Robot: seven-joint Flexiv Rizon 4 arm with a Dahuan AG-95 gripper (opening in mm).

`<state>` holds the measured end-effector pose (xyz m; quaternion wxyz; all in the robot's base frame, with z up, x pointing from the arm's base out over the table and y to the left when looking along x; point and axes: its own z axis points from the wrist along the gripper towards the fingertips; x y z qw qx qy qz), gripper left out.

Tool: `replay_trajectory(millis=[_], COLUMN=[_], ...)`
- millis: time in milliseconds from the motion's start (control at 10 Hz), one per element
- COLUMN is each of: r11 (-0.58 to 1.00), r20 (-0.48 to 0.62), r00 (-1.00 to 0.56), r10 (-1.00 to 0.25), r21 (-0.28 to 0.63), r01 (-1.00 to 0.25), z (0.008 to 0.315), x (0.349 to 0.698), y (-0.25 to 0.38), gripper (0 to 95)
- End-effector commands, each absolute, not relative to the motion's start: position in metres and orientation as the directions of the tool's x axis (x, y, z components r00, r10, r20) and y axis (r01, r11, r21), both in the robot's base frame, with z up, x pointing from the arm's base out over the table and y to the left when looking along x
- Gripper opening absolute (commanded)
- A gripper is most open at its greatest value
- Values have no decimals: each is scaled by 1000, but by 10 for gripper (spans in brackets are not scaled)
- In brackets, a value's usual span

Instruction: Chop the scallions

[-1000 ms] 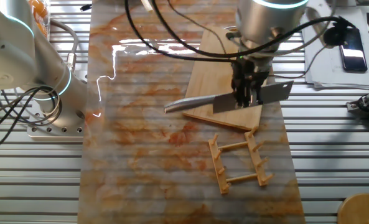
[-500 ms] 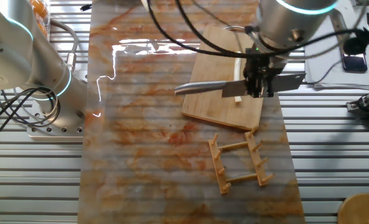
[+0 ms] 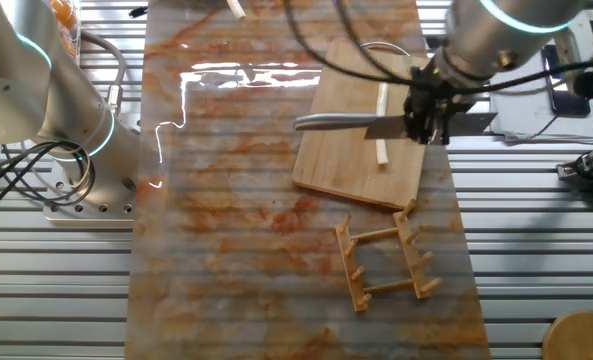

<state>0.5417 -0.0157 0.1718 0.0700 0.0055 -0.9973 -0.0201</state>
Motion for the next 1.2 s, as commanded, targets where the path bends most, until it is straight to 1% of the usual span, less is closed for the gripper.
replay_trajectory(millis=[100,400,600,1000,1100,1200], r11=[996,997,996,999,1000,999], r20=[145,140,121,88,77,69], r00=[-989,-990,-991,-996,-997,-997], r10=[-42,-32,-52,0,-8,-16], r21=[86,68,73,41,26,31], r01=[-30,-22,-44,4,-6,-14], z=[164,158,155,126,120,116], x=[544,544,542,533,534,537], y=[-16,-6,-7,8,10,9], gripper=[0,0,0,0,0,0])
